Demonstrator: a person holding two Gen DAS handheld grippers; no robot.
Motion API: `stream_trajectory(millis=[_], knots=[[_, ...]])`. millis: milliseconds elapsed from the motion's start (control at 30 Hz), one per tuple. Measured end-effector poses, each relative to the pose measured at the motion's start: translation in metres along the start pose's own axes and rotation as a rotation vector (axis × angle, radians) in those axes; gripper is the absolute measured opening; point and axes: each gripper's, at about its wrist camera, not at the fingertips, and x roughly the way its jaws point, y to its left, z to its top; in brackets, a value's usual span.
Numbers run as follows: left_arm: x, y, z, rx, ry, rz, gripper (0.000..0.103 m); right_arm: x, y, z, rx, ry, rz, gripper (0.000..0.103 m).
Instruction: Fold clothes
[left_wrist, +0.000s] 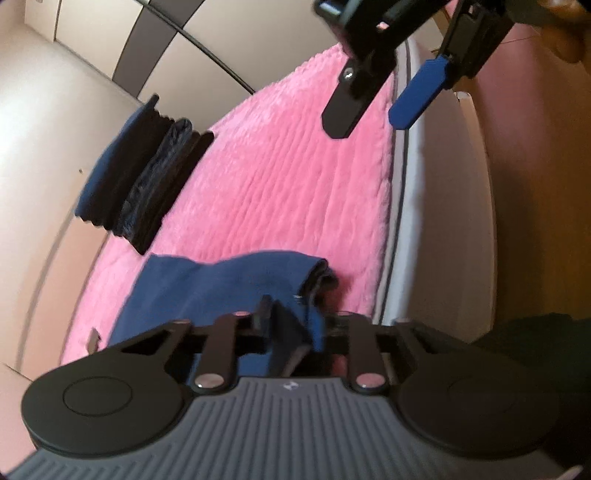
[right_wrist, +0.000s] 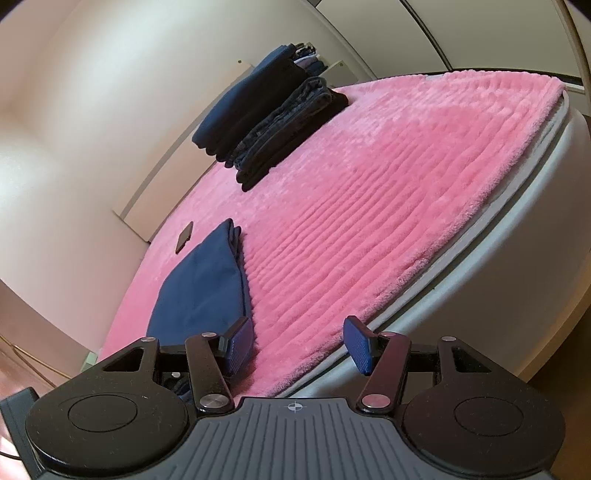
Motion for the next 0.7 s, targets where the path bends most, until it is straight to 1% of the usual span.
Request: stream_trajectory(millis=[33, 67, 200, 267, 367, 433, 467, 500, 533, 567, 700], knots=[[-0.002, 0.002, 0.000, -0.010, -0.007, 0.000, 0.010, 0.000, 0.001, 0.001, -0.005, 0.000, 0.004, 0.058], [-0.006, 0.008, 0.000, -0.031, -0.021, -0.002, 0.008, 0.000, 0.002, 0.002, -0.011, 0.001, 0.009, 0.058], [-0.021, 0.030, 0.000, -0.118, -0.076, -0.011, 0.006, 0.007, 0.010, 0.010, -0.055, 0.006, 0.043, 0.058], [-0.032, 0.047, -0.002, -0.175, -0.106, -0.012, 0.005, 0.014, 0.020, 0.017, -0.132, 0.010, 0.061, 0.058], [-0.053, 0.083, -0.011, -0.281, -0.143, -0.002, 0.005, 0.033, 0.046, 0.027, -0.378, 0.027, 0.086, 0.059], [-0.067, 0.108, -0.020, -0.341, -0.163, 0.002, 0.005, 0.052, 0.069, 0.031, -0.607, 0.040, 0.088, 0.059], [-0.072, 0.119, -0.023, -0.353, -0.168, 0.006, 0.005, 0.062, 0.080, 0.033, -0.724, 0.046, 0.087, 0.077], [-0.077, 0.129, -0.026, -0.366, -0.173, 0.009, 0.005, 0.074, 0.092, 0.032, -0.862, 0.041, 0.079, 0.101], [-0.082, 0.138, -0.029, -0.375, -0.179, 0.011, 0.005, 0.084, 0.101, 0.031, -0.975, 0.021, 0.076, 0.103], [-0.086, 0.145, -0.031, -0.380, -0.186, 0.010, 0.005, 0.095, 0.109, 0.030, -1.084, 0.017, 0.095, 0.103], [-0.099, 0.157, -0.038, -0.369, -0.200, 0.003, 0.005, 0.147, 0.138, 0.018, -1.501, 0.032, 0.153, 0.102]])
